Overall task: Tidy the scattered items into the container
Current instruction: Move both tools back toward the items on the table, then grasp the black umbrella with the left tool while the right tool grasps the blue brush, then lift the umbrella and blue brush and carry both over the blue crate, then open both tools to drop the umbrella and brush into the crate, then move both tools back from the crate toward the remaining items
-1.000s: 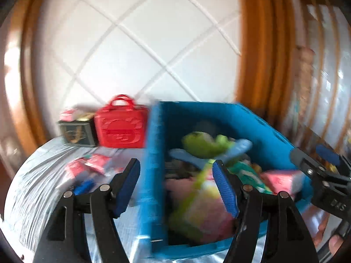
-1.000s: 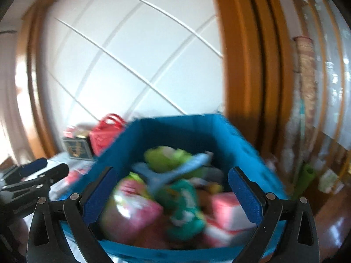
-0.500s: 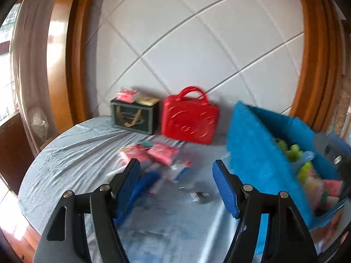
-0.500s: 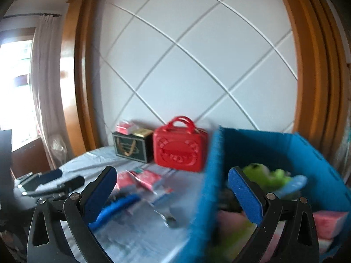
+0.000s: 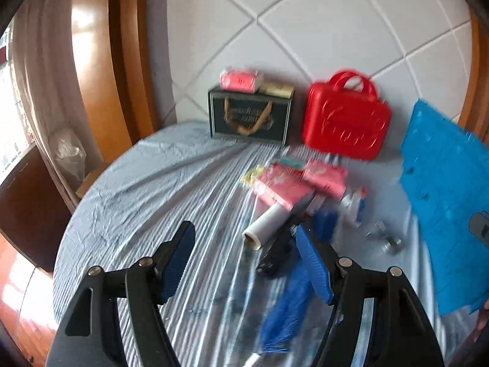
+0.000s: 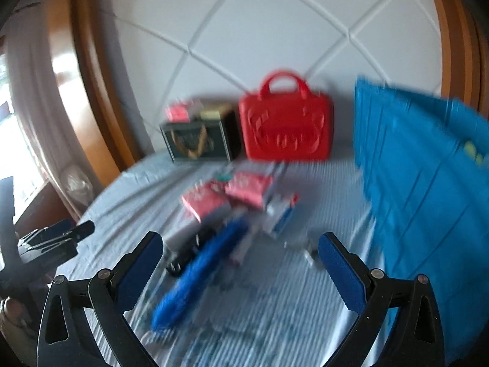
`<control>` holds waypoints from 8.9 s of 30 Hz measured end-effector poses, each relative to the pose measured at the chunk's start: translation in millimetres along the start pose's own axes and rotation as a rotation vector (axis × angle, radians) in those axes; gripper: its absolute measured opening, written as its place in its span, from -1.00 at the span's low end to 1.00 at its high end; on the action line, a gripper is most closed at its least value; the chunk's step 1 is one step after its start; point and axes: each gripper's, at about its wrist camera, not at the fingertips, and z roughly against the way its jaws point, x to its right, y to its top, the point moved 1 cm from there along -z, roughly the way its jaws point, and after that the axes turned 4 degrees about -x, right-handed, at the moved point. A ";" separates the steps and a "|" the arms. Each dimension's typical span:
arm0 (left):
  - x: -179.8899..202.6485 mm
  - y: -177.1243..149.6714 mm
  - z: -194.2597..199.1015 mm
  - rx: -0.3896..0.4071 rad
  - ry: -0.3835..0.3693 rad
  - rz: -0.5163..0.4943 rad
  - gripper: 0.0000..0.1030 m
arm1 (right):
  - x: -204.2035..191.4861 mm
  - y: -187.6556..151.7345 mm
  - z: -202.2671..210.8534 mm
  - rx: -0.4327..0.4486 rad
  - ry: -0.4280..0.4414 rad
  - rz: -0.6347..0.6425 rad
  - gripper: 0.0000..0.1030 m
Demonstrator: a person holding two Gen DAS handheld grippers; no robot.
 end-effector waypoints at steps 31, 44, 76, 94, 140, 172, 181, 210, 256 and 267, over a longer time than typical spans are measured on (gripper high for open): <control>38.4 -63.0 -234.3 -0.313 -0.305 -0.461 -0.23 | -67.9 -124.0 -166.9 -0.321 -0.241 -0.372 0.87; -9.5 -86.7 -209.5 -0.349 -0.326 -0.511 -0.26 | -107.0 -144.9 -222.6 -0.391 -0.273 -0.323 -0.01; -4.8 -88.8 -194.4 -0.288 -0.322 -0.454 -0.32 | -110.6 -156.0 -207.1 -0.322 -0.343 -0.253 -0.72; 7.4 -18.9 -50.9 -0.033 -0.405 -0.381 -0.34 | -108.1 -76.4 -83.5 -0.139 -0.308 -0.205 -0.76; 355.9 42.9 172.1 0.402 -0.420 -0.259 -0.34 | 189.7 80.7 222.1 0.372 -0.338 -0.012 -0.75; 633.0 35.2 94.5 0.018 -0.281 -0.385 0.36 | 445.2 63.0 168.8 0.012 -0.286 -0.142 -0.26; 629.1 36.2 102.5 0.022 -0.300 -0.368 0.36 | 444.7 58.1 198.2 0.070 -0.310 -0.147 0.81; 511.4 -33.2 188.4 0.116 -0.390 -0.378 0.53 | 372.0 -32.2 276.9 0.160 -0.365 -0.116 1.00; 21.5 -11.3 -59.7 -0.098 0.014 -0.045 0.53 | 46.0 -41.2 -62.0 -0.176 -0.061 -0.026 1.00; 26.6 -3.3 -189.6 -0.207 -0.059 -0.183 0.53 | 17.7 -36.1 -176.4 -0.277 -0.031 -0.101 0.75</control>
